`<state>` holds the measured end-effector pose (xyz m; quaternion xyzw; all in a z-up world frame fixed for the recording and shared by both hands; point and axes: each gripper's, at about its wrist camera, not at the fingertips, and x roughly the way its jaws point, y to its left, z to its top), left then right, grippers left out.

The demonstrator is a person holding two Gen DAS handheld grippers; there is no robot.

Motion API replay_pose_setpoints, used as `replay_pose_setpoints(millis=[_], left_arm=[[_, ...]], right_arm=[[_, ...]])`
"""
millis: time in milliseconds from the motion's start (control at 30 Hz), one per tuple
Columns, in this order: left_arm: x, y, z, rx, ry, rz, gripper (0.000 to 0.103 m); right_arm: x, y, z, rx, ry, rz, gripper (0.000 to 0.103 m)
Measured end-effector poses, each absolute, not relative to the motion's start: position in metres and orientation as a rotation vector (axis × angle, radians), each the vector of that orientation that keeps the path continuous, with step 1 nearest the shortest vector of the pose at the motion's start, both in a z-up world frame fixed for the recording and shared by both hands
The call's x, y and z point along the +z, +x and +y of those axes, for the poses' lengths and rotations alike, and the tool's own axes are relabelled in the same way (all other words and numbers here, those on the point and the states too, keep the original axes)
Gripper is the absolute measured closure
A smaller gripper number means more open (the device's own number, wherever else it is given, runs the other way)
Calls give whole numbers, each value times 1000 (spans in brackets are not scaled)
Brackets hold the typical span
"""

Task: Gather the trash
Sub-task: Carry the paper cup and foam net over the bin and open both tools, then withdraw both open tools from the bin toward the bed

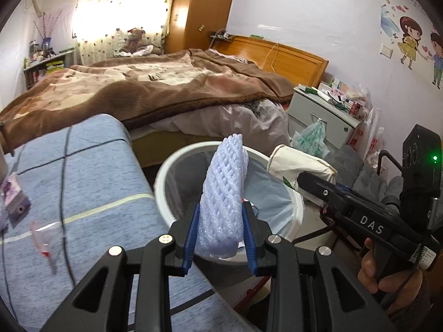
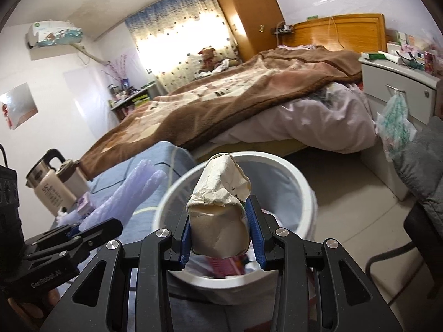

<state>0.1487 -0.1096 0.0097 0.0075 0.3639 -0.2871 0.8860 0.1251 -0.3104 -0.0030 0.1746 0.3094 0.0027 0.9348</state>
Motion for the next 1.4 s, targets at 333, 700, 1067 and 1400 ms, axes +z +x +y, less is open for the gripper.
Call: replay_pose_setpoints(millis=[333, 700, 1067, 1400], left_arm=[[-8, 160, -133, -590, 26, 818, 72], [-13, 166, -135, -565, 14, 829, 64], [-4, 160, -124, -567, -9, 801, 45], [8, 146, -106, -554, -30, 760, 44]], right_arm=[[-25, 139, -328, -40, 322, 711, 64], [-35, 151, -334, -54, 300, 747, 52], [-29, 140, -330, -59, 326, 717, 51], [-20, 128, -318, -50, 323, 690, 51]])
